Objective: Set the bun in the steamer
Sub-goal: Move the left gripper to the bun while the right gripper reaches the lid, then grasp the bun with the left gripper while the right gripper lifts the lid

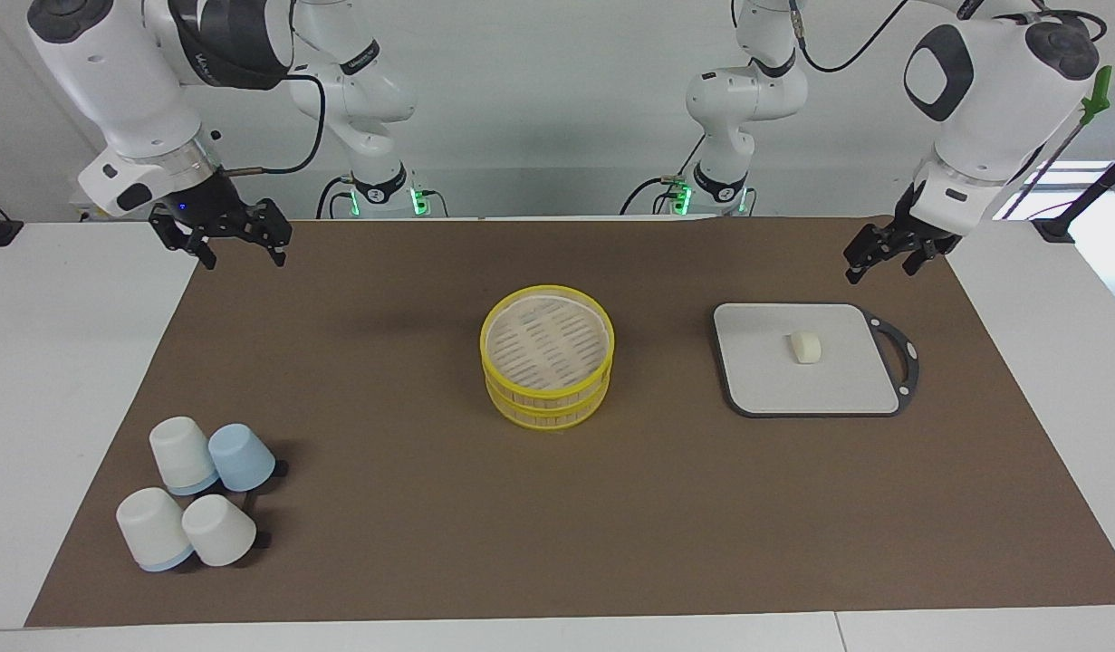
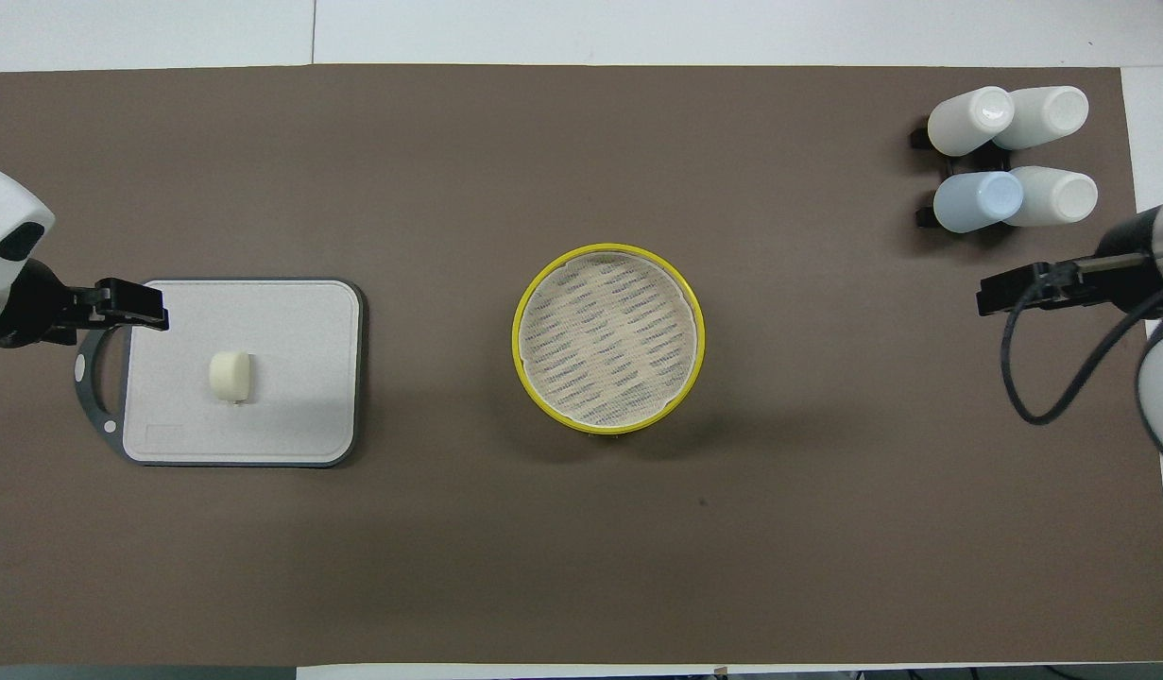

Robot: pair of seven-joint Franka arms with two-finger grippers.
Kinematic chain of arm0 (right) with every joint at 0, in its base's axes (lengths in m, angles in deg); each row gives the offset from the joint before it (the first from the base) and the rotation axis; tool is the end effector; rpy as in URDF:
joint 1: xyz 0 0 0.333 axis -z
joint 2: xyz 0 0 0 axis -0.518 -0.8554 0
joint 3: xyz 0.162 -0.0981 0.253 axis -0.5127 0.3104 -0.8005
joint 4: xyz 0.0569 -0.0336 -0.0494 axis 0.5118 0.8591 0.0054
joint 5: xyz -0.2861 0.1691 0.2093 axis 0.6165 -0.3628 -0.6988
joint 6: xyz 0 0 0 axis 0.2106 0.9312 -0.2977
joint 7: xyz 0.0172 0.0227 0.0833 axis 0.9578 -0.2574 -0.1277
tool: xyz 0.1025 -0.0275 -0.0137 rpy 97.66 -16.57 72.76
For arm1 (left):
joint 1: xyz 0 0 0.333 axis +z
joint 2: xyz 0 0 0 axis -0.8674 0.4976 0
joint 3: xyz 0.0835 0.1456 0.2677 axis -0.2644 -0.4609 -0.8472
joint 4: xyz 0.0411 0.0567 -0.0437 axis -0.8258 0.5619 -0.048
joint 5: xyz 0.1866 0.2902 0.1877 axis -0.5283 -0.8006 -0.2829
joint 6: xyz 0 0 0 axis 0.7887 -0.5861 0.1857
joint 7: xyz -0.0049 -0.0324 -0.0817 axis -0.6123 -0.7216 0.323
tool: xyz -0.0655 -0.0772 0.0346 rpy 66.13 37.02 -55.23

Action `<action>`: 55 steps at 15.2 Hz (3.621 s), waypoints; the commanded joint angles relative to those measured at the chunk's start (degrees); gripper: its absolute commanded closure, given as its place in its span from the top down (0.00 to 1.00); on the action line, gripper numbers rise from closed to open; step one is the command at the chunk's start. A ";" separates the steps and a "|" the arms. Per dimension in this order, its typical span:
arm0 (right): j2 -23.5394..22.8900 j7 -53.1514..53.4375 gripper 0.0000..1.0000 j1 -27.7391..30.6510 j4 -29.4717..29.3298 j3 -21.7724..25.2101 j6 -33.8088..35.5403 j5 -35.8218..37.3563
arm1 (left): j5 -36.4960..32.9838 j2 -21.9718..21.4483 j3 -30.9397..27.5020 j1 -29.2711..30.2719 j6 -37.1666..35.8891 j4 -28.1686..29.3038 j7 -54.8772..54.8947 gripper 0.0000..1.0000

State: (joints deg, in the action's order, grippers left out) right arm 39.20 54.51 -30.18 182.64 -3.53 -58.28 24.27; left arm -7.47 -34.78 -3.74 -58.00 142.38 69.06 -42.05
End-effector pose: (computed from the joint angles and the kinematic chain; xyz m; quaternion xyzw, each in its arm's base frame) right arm 0.5479 0.0309 0.5748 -0.9993 -0.0369 0.0013 0.0051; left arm 0.5436 0.0055 0.5035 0.9993 0.0335 -0.0130 0.0061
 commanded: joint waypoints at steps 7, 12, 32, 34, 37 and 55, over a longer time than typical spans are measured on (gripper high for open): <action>-13.79 8.15 1.00 -13.39 -8.82 -0.34 -4.83 -1.17 | -1.09 -0.58 0.05 -0.05 14.90 15.84 1.03 1.00; -22.23 20.20 1.00 -22.09 -16.38 0.01 -5.10 0.40 | -1.09 2.94 0.05 0.22 22.39 19.37 4.81 1.00; -35.86 44.56 1.00 -38.54 -28.08 0.27 -6.85 3.31 | -1.09 7.34 0.05 0.39 30.13 21.83 4.72 0.65; -36.39 46.13 1.00 -39.07 -27.99 0.19 -8.77 3.31 | -1.09 7.34 0.05 0.39 28.29 20.87 4.63 0.60; -37.36 47.37 1.00 -39.69 -27.99 0.19 -10.98 3.22 | -1.09 7.25 0.05 0.39 26.88 20.16 4.54 0.54; -37.09 38.76 0.00 -36.97 -29.19 0.36 -9.17 7.00 | -1.09 8.39 0.05 -0.22 18.35 11.02 2.79 0.42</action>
State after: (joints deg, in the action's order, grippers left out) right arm 2.33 96.92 -69.44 156.77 -3.40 -71.08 28.84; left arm -7.48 -27.25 -3.74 -58.10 162.12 81.44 -38.04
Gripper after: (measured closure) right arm 0.916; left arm 0.577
